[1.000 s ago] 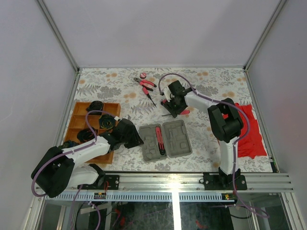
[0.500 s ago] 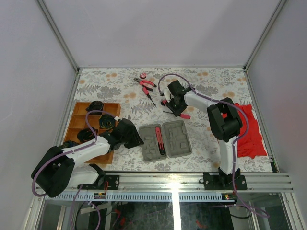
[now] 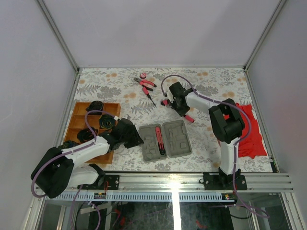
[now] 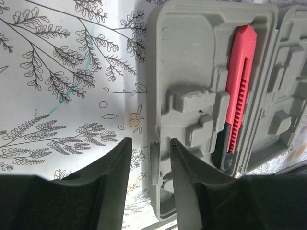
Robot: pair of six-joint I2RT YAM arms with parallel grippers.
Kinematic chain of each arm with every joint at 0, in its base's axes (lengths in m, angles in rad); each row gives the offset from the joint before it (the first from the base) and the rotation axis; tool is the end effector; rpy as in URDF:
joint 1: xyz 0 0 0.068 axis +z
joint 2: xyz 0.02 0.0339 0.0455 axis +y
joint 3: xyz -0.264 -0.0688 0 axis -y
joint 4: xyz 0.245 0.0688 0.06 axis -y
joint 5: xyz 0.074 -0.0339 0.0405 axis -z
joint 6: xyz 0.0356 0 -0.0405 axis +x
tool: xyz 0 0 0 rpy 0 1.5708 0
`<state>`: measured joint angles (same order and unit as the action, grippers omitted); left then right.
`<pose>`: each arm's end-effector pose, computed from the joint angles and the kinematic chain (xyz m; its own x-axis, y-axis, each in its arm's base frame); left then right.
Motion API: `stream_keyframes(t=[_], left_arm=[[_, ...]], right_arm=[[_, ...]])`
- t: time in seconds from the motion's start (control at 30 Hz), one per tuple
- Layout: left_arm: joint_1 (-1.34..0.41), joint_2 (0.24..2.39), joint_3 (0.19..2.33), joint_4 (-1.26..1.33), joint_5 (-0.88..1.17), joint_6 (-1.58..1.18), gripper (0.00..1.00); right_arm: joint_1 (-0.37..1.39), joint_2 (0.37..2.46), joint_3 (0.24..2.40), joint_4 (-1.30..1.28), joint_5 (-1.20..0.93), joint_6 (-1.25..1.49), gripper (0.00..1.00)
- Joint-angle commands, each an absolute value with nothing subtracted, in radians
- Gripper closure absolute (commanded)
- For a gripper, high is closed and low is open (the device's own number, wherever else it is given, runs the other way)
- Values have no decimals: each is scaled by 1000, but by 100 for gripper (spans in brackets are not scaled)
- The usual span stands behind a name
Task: Sort the tools into containers
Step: Pick up the screwdriver from the center of the board.
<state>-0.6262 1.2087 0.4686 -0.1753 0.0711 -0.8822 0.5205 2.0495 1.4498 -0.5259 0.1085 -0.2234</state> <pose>0.1724 -0.1278 0.1526 -0.8867 -0.3092 -0.3438 -0.1022 0.8562 -0.5064 0.3705 0.2079 0.1604 -0.6630 -0.6339 -0.3983 -0.6161 0.7642 -0.1907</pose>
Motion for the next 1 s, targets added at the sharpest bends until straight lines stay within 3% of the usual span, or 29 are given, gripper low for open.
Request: stream_keyframes(t=[0.0, 0.23, 0.63, 0.73, 0.97], left_arm=[[-617, 1160, 469, -178, 53, -877, 61], [-616, 1084, 509, -275, -29, -856, 49], [-624, 952, 648, -406, -118, -750, 37], [-644, 919, 678, -410, -134, -734, 30], [-785, 916, 736, -372, -195, -732, 29]], right_arm=[[514, 1917, 1411, -512, 301, -169, 100], [516, 1678, 1268, -393, 363, -9, 100], [517, 1207, 900, -1, -28, 392, 100], [518, 1104, 787, 123, -43, 530, 100], [548, 1018, 617, 341, -108, 831, 100]])
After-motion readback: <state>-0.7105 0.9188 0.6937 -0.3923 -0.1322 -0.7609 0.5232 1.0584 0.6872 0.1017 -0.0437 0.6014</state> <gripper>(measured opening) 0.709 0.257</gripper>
